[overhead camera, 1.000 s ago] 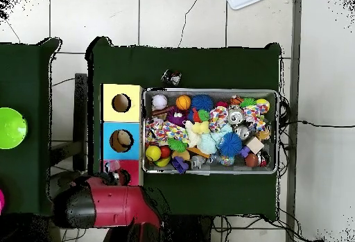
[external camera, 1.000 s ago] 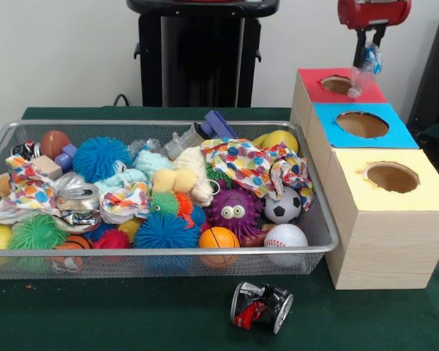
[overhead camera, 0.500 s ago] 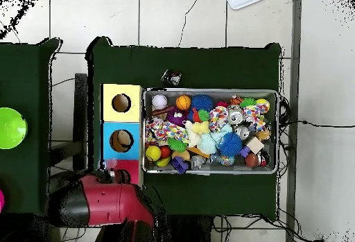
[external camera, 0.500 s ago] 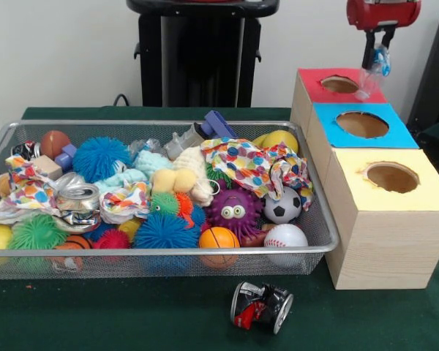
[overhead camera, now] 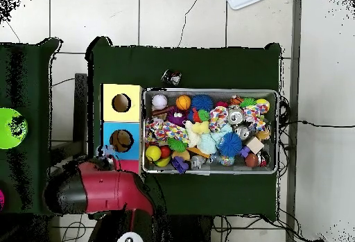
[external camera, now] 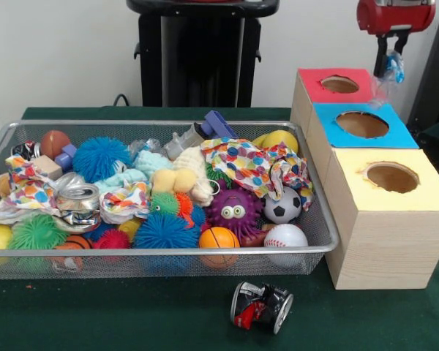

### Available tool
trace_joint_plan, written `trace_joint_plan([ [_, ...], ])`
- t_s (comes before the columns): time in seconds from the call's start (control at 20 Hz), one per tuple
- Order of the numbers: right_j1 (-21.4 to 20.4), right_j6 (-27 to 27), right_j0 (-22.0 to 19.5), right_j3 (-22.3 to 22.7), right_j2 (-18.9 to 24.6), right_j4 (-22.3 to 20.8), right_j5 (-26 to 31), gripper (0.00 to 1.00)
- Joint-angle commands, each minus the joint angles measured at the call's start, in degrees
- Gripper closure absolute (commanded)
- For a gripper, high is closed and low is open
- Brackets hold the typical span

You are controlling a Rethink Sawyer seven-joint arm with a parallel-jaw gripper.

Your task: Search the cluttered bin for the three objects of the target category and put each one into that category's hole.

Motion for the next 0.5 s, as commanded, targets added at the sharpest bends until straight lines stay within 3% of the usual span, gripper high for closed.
trace_joint_plan([
  [0.05, 2.35, 11.88, -1.45, -5.12, 0.80, 1.40, 6.40, 1.00],
  [0.5, 4.23, 9.49, -3.78, -5.33, 2.02, 0.51, 4.76, 1.00],
])
